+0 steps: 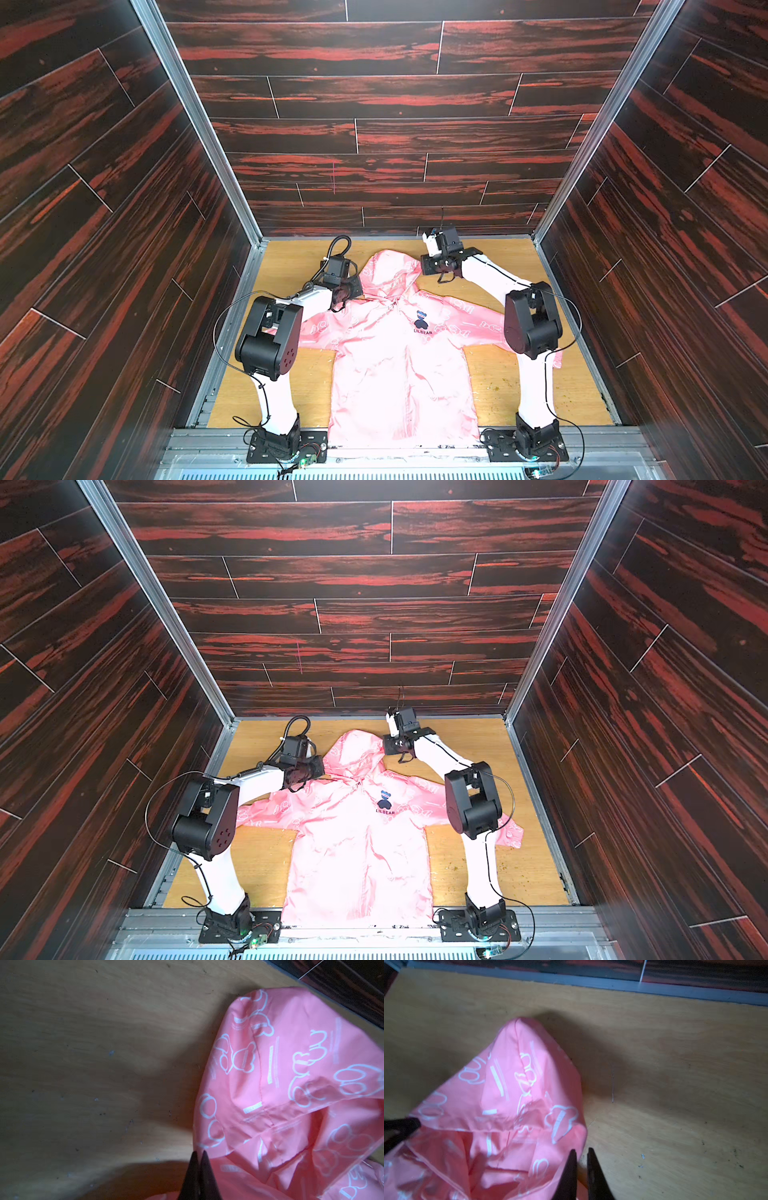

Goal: Unzip the jacket
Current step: Flatten out the jacket at the center of the board.

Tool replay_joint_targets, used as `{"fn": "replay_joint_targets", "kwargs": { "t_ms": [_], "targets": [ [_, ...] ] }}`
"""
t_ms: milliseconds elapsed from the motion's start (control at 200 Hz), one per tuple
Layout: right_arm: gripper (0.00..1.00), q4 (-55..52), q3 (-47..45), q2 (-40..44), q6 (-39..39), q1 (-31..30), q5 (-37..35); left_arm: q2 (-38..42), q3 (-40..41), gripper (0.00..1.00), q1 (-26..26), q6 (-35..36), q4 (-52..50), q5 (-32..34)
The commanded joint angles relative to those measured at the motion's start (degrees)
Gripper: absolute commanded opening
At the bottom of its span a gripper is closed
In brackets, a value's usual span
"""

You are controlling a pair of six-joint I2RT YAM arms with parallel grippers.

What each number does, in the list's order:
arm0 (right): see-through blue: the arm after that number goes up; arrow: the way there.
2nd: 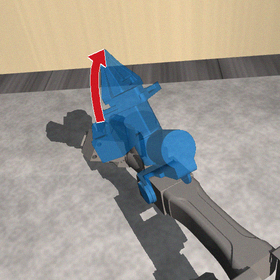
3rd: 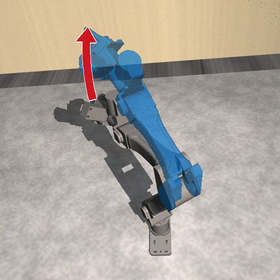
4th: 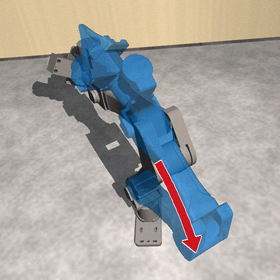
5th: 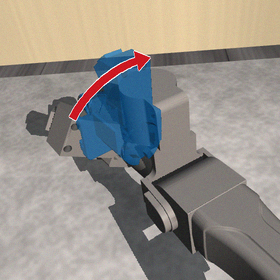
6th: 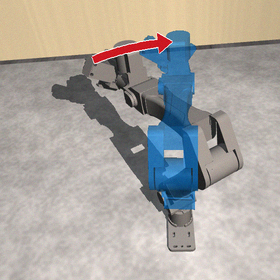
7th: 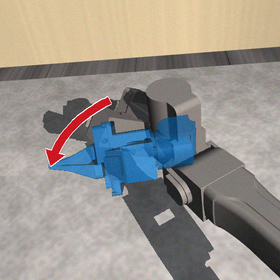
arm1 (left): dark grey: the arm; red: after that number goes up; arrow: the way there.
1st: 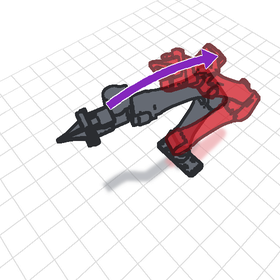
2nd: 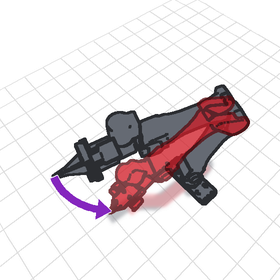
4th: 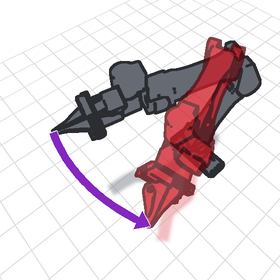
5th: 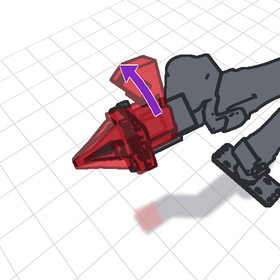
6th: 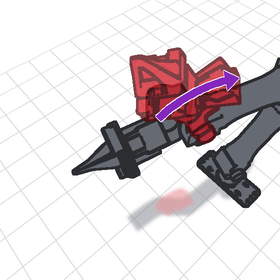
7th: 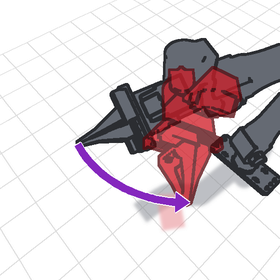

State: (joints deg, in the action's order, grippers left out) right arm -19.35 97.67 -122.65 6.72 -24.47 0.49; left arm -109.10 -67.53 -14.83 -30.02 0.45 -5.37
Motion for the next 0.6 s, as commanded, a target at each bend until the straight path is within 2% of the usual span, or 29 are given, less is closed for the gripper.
{"fn": "replay_joint_targets", "kwargs": {
  "t_ms": [0, 75, 185, 376, 456, 596],
  "targets": [
    [0.23, -0.19, -4.06, 0.03, -5.76, -0.59, 4.30, -1.38, -3.22, 0.00, 0.75, -2.52, -0.40, 1.95],
    [0.27, -0.21, -5.83, 0.30, -6.04, -0.32, 5.49, -2.50, -4.78, 0.00, 0.84, -3.22, -0.08, 1.84],
    [0.26, -1.17, -6.79, 1.08, -4.90, 0.20, 3.94, -3.64, -6.53, 0.00, 1.51, -4.96, -0.13, 3.31],
    [0.22, -6.36, -4.68, 2.52, -4.51, 1.87, 4.94, -2.22, -3.57, 0.00, 4.50, -14.05, 3.58, 7.01],
    [0.21, -8.07, -2.75, 3.89, -4.92, 1.97, 7.12, -1.13, -2.75, 0.14, 5.70, -16.79, 3.18, 8.03],
    [0.19, -7.41, 2.77, 4.47, -2.67, 1.95, 12.28, 1.03, -3.53, 0.19, 6.74, -16.76, 1.99, 5.18]
  ]
}}
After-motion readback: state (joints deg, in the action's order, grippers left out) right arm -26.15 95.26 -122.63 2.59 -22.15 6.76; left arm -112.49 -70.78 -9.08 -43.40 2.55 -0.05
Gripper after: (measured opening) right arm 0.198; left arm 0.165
